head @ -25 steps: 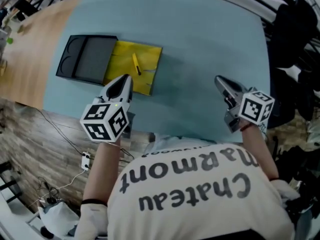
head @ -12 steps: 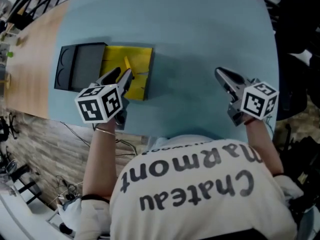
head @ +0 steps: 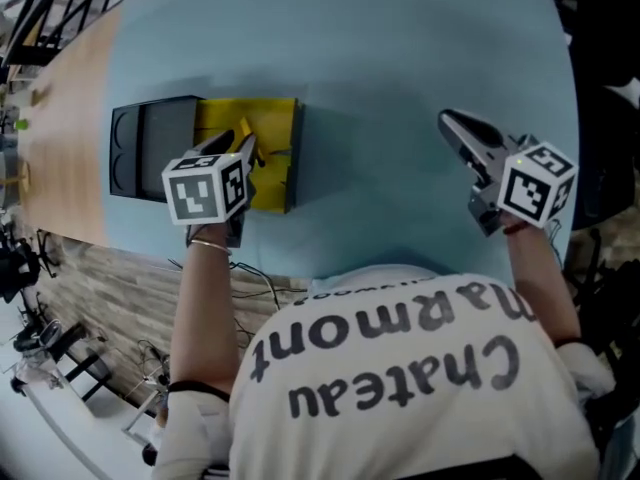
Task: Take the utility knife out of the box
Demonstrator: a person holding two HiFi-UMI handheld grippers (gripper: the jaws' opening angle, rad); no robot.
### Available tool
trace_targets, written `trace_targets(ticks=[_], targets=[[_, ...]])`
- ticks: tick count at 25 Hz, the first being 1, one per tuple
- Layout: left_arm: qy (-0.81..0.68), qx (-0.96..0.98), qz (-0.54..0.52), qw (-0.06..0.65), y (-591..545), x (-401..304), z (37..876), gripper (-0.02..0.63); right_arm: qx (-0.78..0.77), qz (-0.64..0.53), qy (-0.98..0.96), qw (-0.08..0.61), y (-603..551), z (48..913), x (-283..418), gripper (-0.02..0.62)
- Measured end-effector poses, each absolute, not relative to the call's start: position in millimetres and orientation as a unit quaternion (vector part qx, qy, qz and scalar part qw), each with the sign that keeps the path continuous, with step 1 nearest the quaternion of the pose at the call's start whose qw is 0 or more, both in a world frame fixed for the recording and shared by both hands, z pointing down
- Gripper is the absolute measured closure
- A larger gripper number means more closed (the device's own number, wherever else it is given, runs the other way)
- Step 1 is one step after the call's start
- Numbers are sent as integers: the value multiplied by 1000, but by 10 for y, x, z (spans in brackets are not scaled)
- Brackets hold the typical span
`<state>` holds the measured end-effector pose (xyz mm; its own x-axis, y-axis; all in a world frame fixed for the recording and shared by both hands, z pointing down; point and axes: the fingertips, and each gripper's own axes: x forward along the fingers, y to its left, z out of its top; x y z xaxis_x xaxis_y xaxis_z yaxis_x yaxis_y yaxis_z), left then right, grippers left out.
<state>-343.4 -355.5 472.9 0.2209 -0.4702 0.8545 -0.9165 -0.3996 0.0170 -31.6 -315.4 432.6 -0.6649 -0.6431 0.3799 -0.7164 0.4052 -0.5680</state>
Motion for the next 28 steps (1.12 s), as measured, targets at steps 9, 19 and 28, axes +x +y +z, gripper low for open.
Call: trace_targets(ticks=[9, 19, 28], targets=[[-477, 706, 389, 350, -3608, -3370, 4960, 466, 416, 369, -830, 41, -3206, 4398, -237, 546], [-493, 684, 395, 364, -3629, -3449, 5106, 485, 421, 378, -823, 35, -3172, 4479, -190, 547], [-501, 678, 396, 363, -3617, -3501, 5150, 495, 426, 380, -820, 31, -3162, 4492, -155, 546]])
